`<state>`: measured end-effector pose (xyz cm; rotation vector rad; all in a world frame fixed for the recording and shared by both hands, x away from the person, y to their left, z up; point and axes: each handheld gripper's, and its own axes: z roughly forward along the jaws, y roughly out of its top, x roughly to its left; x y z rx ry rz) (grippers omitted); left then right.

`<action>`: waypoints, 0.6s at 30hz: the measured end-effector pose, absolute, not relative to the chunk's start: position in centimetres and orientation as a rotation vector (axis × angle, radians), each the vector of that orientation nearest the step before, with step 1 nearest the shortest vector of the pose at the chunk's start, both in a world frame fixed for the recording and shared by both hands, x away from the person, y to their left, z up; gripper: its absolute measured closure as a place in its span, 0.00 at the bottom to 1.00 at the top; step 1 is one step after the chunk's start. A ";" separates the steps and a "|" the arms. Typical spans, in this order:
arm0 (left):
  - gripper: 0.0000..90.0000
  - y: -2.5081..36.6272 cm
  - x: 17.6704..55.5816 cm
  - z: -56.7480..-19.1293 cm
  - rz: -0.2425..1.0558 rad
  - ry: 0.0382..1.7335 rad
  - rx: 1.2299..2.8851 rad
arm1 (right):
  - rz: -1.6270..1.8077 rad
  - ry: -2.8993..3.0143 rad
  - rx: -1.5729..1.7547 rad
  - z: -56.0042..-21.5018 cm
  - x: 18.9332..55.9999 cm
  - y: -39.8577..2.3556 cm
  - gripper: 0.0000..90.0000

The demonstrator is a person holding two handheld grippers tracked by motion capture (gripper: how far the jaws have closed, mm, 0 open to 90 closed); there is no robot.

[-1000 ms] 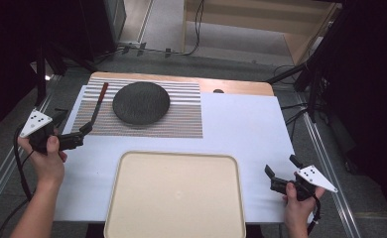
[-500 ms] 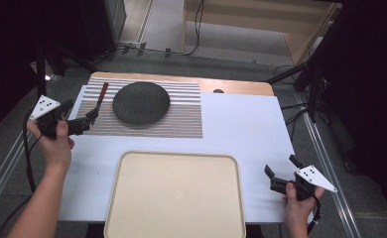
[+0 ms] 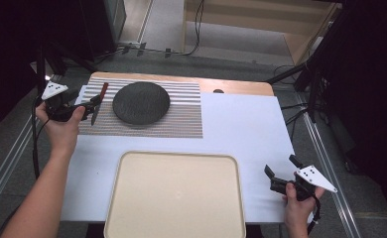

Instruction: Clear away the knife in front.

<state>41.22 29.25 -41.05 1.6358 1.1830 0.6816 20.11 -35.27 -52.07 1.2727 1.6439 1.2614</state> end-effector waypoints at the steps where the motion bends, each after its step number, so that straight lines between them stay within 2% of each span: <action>1: 0.16 29.2 41.4 -41.0 0.682 1.186 1.636 | 1.261 1.644 1.273 -52.1 20.1 -35.3 0.00; 8: 0.19 29.4 43.4 -41.1 0.658 1.238 1.651 | 1.260 1.644 1.273 -52.1 20.1 -35.3 0.00; 18: 0.28 29.2 46.0 -41.0 0.650 1.317 1.692 | 1.261 1.645 1.273 -52.1 20.1 -35.3 0.00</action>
